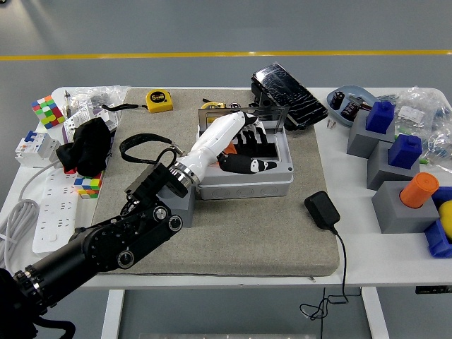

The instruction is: Fetch the battery,place it into the box,close the lid of the box

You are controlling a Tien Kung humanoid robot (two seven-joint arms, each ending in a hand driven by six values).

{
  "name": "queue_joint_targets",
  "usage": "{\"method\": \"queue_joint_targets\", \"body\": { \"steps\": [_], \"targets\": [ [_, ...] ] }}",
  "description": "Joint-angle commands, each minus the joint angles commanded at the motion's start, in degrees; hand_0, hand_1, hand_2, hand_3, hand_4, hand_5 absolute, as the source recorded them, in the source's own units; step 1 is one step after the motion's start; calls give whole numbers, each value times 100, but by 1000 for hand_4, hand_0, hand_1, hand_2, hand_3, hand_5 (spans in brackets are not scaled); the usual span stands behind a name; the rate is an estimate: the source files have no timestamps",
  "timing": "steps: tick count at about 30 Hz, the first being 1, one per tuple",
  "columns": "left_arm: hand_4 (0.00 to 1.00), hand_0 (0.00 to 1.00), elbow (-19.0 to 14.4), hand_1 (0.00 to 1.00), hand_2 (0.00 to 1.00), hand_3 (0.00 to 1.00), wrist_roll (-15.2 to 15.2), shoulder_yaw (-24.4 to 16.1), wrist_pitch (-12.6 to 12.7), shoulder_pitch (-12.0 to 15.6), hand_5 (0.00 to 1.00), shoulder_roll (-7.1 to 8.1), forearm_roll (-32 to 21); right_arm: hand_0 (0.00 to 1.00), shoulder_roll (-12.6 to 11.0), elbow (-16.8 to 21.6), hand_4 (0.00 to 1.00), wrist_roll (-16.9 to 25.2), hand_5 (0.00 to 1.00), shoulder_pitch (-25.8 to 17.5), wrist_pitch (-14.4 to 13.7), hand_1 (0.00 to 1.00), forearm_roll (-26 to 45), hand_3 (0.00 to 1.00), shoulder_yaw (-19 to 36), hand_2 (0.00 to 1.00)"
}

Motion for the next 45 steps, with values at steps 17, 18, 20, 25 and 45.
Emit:
{"method": "queue_joint_targets", "body": {
  "steps": [17, 18, 20, 25, 45],
  "targets": [
    [998, 476, -1426, 621, 570, 544, 516, -1182, -351, 1183, 438, 277, 459, 642, 2, 0, 970, 19, 577, -47, -9, 661, -38, 583, 68, 678],
    [998, 476, -1452, 621, 570, 544, 541, -1228, -361, 1245, 438, 338, 487, 642, 4, 0, 970, 20, 577, -49, -8, 661, -37, 583, 67, 678],
    [998, 476, -1472, 621, 570, 544, 573, -1293, -373, 1363, 438, 449, 521, 642, 6, 0, 970, 23, 577, -47, -8, 661, -29, 583, 63, 678],
    [998, 461, -1516, 617, 574, 553, 657, -1463, -423, 1600, 442, 614, 596, 643, 5, 0, 970, 28, 577, -44, -7, 661, -24, 583, 53, 678],
    [998, 424, -1393, 591, 552, 538, 799, -813, -496, 1410, 446, 491, 496, 643, -6, 0, 971, 40, 578, -51, -6, 663, 44, 583, -21, 678]
  ]
}}
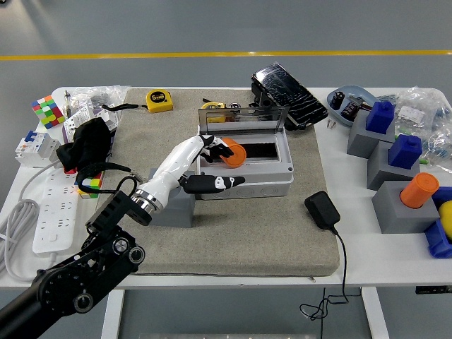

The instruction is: Fetch the battery,place it into the box,close the lid of the box

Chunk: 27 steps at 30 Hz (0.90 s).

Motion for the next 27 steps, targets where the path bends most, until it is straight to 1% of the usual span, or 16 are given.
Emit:
{"method": "queue_joint_targets", "body": {
  "steps": [3, 6, 7, 11, 15, 18, 19, 20, 22, 24, 25, 27],
  "targets": [
    [998, 420, 48, 590, 550, 544, -54, 146, 27, -147, 447, -230, -58, 642, -1, 0, 971, -2, 578, -9, 1, 663, 9, 584, -12, 678],
    [998, 420, 189, 590, 550, 544, -128, 311, 43, -333, 447, -471, -172, 642, -3, 0, 971, -5, 578, -15, 2, 663, 5, 584, -20, 678],
    [998, 421, 228, 588, 557, 554, -125, 357, 36, -391, 444, -491, -193, 643, -4, 0, 971, -7, 578, -8, 4, 663, 2, 584, -24, 678],
    [998, 421, 309, 588, 557, 554, -155, 529, 26, -585, 444, -491, -351, 643, -4, 0, 971, 0, 578, 7, 1, 663, 53, 584, -65, 678],
    [998, 418, 430, 589, 566, 569, -160, 530, -20, -749, 444, -491, -500, 644, -8, 0, 970, -13, 578, 8, 3, 663, 4, 583, -33, 678],
    [998, 418, 333, 589, 566, 569, -208, 403, 5, -776, 444, -491, -440, 644, -4, 0, 970, -4, 578, 10, -1, 663, 50, 583, -54, 678],
    [998, 420, 285, 612, 588, 606, -243, 333, 31, -790, 445, -491, -423, 643, -5, 0, 971, -3, 579, 7, -1, 663, 48, 584, -54, 678],
    [998, 420, 253, 612, 588, 606, -289, 258, 60, -826, 445, -491, -390, 643, -5, 0, 971, -12, 579, 5, 0, 663, 15, 584, -29, 678],
    [998, 420, 259, 612, 588, 606, -356, 124, 104, -929, 445, -491, -287, 643, -4, 0, 971, -20, 579, 2, 2, 663, -12, 584, -8, 678],
    [998, 420, 339, 612, 588, 606, -371, 9, 103, -1068, 445, -491, -173, 643, -2, 0, 971, -13, 579, 3, 2, 663, 20, 584, -36, 678],
    [998, 722, 385, 747, 721, 741, -374, -35, 99, -1131, 459, -491, -110, 643, -1, 0, 971, -12, 578, 5, 3, 663, 28, 584, -45, 678],
    [998, 722, 528, 747, 721, 741, -336, -121, 47, -1274, 459, -491, 36, 643, -1, 0, 971, -11, 578, 12, 3, 663, 41, 584, -63, 678]
  ]
}}
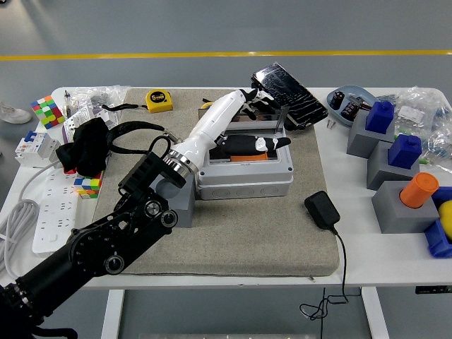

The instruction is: Fetch the battery,place it into the box,close the lid of the box

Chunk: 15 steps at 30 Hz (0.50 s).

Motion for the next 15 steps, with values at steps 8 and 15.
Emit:
{"method": "queue_joint_targets", "body": {
  "steps": [8, 15],
  "targets": [
    [998, 790, 582, 814, 791, 796, 246, -10, -237, -260, 490, 0, 243, 643, -4, 0, 971, 2, 579, 28, -3, 663, 38, 584, -33, 678],
    [998, 811, 781, 827, 802, 810, 567, 101, -459, -268, 493, 0, 405, 643, -8, 0, 971, -7, 579, 18, -4, 663, 11, 584, 0, 678]
  ]
}}
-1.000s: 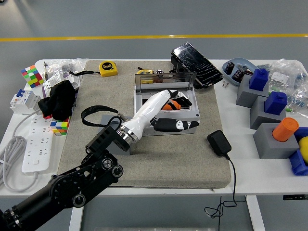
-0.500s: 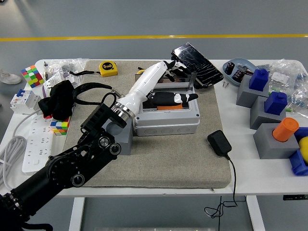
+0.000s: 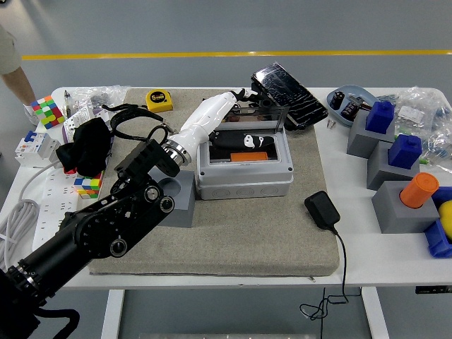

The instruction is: Fetch the battery,place it into the box,close the lid of the box

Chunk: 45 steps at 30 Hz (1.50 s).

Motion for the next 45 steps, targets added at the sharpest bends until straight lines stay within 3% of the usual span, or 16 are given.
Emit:
{"method": "queue_joint_targets", "body": {
  "steps": [14, 20, 24, 30, 36, 42, 43, 45],
  "targets": [
    [998, 742, -537, 786, 762, 789, 313, 93, -135, 261, 491, 0, -93, 643, 9, 0, 972, 16, 579, -23, 2, 662, 21, 585, -29, 678],
    [998, 730, -834, 779, 757, 789, 691, 348, -306, 369, 522, 6, -259, 645, 8, 0, 972, 8, 579, -28, 1, 663, 11, 585, -12, 678],
    [998, 730, -857, 779, 757, 789, 916, 554, -422, 369, 522, 0, -423, 645, 9, 0, 972, 2, 579, -28, 0, 663, -10, 585, -3, 678],
    [998, 704, -925, 771, 758, 791, 990, 731, -487, 411, 540, 19, -527, 643, 14, 0, 973, 13, 579, -20, -1, 663, 33, 584, -45, 678],
    [998, 696, -1478, 771, 758, 790, 669, 372, -271, 646, 545, 61, -595, 643, 19, 0, 972, 7, 579, -35, 1, 663, 0, 584, -15, 678],
    [998, 697, -2037, 774, 760, 795, -62, -173, 70, 1124, 544, 156, -1053, 643, 16, 0, 972, 3, 579, -37, 0, 663, -60, 584, 54, 678],
    [998, 642, -2095, 751, 727, 762, -220, -274, 102, 1226, 531, 180, -1204, 643, 17, 0, 973, 2, 579, -34, -1, 663, -68, 585, 69, 678],
    [998, 642, -2164, 751, 727, 762, -508, -460, 141, 1406, 531, 215, -1506, 643, 13, 0, 973, 7, 579, -29, -2, 663, -55, 585, 66, 678]
  ]
}}
